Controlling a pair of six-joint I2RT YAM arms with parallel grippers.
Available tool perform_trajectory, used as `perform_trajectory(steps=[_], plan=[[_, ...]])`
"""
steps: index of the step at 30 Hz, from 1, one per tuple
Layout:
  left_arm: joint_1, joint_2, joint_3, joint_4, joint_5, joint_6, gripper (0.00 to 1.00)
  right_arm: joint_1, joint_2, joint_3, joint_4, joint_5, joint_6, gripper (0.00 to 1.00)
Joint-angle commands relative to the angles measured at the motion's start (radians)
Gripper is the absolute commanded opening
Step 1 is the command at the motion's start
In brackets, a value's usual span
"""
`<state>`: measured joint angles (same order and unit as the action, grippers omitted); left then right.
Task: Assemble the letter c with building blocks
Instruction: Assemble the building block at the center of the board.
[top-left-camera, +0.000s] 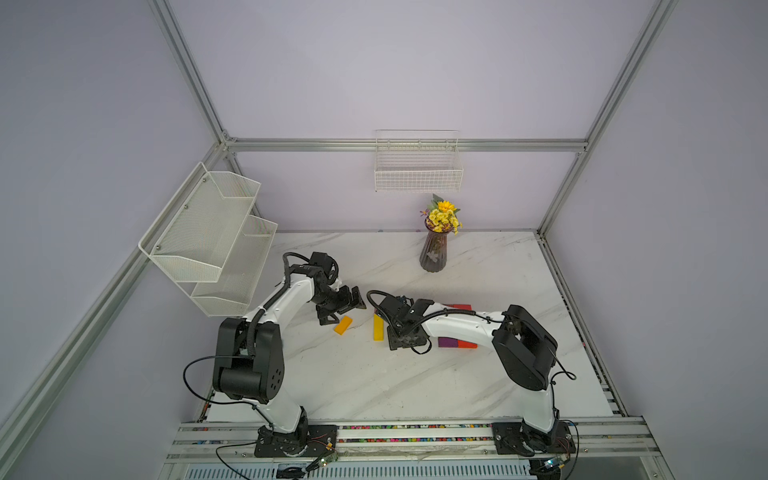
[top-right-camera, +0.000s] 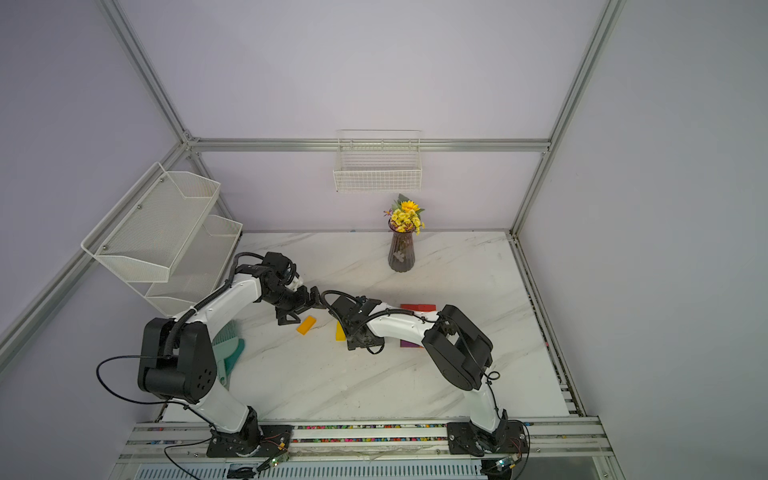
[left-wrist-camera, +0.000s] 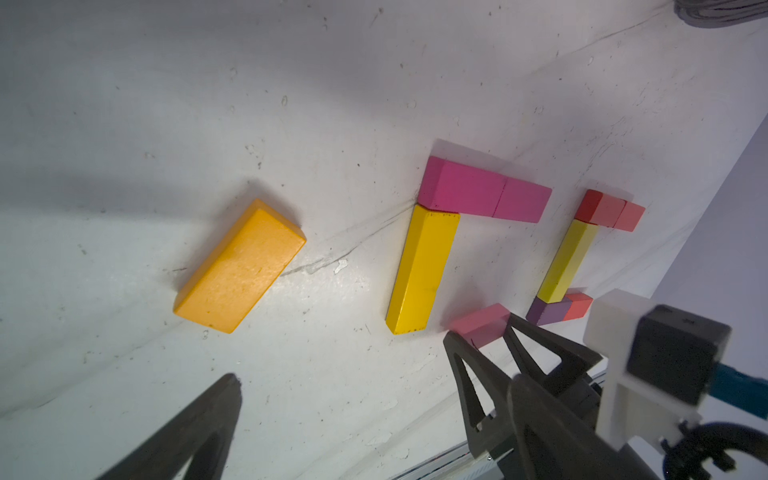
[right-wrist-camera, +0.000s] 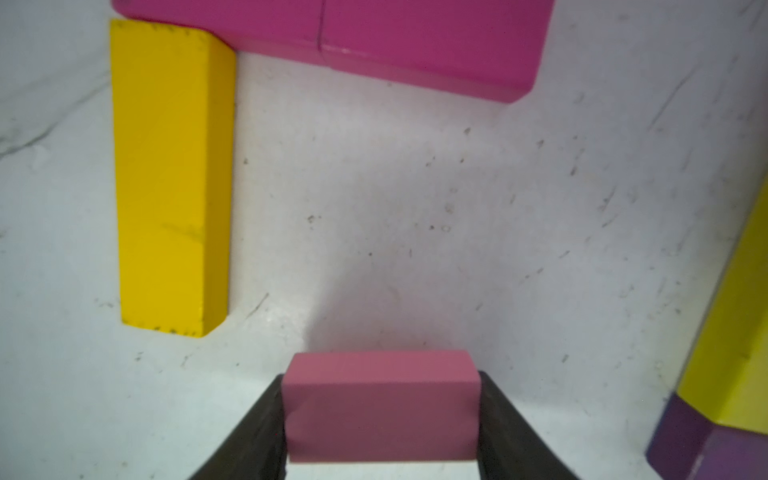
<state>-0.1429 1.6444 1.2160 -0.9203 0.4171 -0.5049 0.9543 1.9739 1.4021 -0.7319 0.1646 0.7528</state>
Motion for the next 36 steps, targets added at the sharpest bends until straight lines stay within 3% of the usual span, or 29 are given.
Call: perform_trajectory(steps=[1, 12, 19, 36], plan=[[0.008, -0.037, -0.014, 0.024, 0.026, -0.003, 1.0, 0.047, -0.047, 0.021, -0.008, 0.016, 0.07, 0.55], [0.011, -0.049, -0.046, 0.049, 0.032, -0.018, 1.0, 0.198, 0.022, 0.056, 0.039, 0.058, 0.314, 0.55], [0.015, -0.037, -0.042, 0.058, 0.04, -0.021, 1.0, 0.219, 0.081, 0.086, 0.003, 0.101, 0.407, 0.55], [0.017, 0.009, -0.002, 0.069, 0.052, -0.034, 1.0, 0.174, 0.111, 0.092, -0.011, 0.112, 0.372, 0.58]])
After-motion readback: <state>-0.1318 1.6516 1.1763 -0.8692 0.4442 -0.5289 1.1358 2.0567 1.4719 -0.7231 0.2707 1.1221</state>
